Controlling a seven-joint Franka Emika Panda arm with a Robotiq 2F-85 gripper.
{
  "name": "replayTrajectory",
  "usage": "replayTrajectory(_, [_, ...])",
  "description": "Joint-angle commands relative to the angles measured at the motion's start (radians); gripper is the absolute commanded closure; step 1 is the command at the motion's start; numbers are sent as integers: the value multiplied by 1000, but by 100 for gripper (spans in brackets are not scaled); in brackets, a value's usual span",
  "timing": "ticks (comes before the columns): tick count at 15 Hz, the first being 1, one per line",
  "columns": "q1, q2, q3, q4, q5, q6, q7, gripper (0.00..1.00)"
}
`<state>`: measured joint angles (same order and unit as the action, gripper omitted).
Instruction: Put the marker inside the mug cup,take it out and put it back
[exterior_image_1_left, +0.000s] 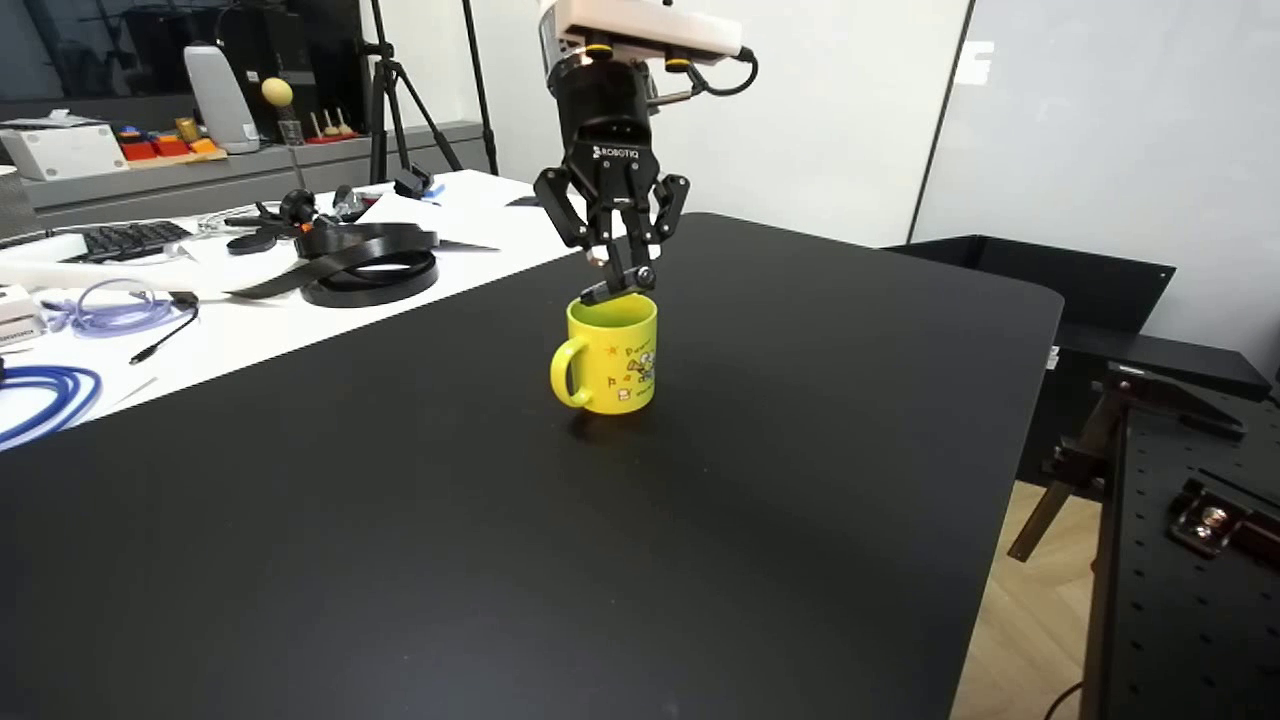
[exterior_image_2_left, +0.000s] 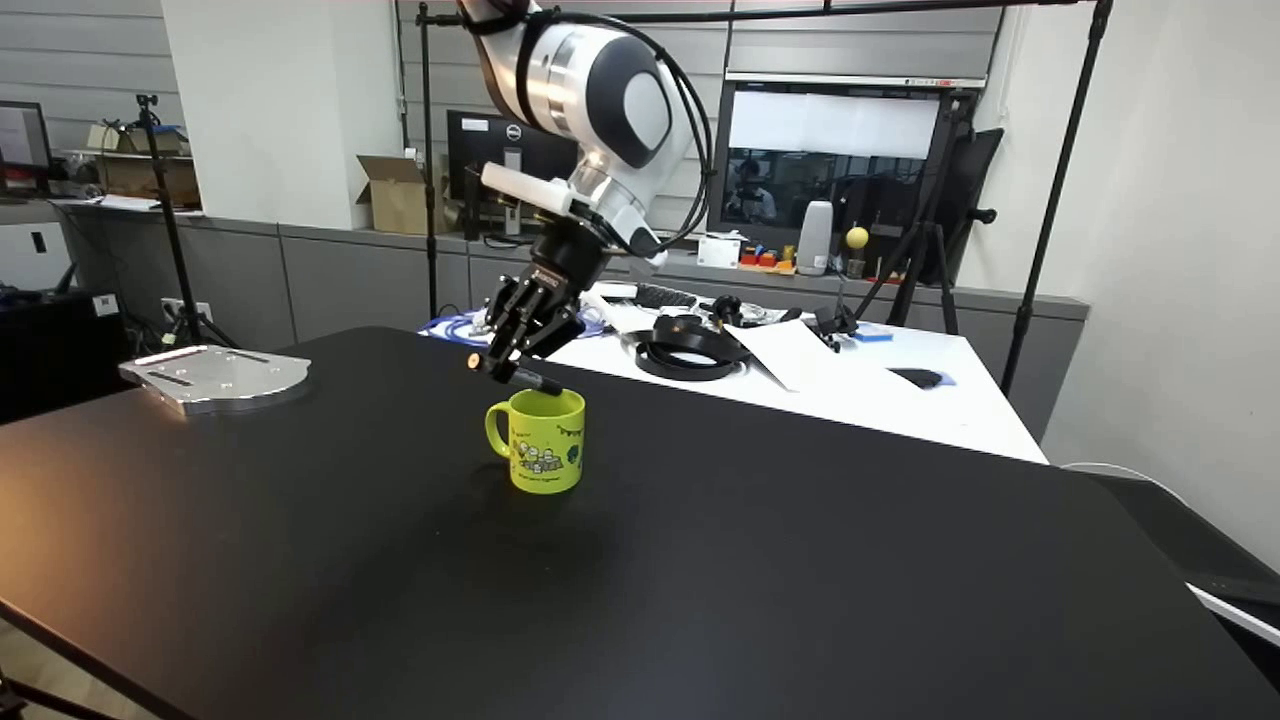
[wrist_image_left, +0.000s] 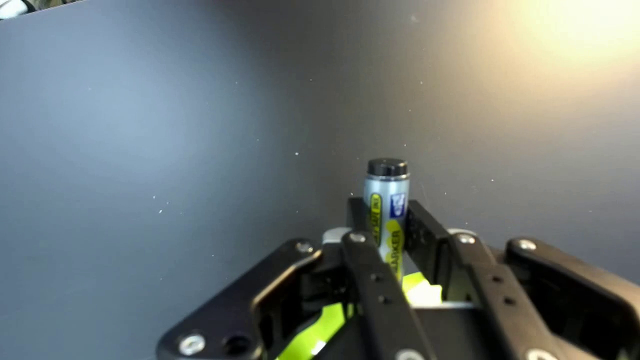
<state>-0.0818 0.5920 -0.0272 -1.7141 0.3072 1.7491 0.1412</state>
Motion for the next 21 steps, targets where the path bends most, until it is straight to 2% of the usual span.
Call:
replayTrajectory(1, [-8,29,-16,47,44,-21,82,94])
replayTrajectory(12, [-49,72,-22,52,246,-32,200,94])
replayTrajectory(13, [-51,72,-22,51,257,-27,200,52])
replayTrajectory(14, [-51,72,-23,50,263,-21,198,51])
replayTrajectory(18, [-51,64,-29,46,279,0,190,24])
replayTrajectory(21, [-22,31,-39,23,221,53,169,5])
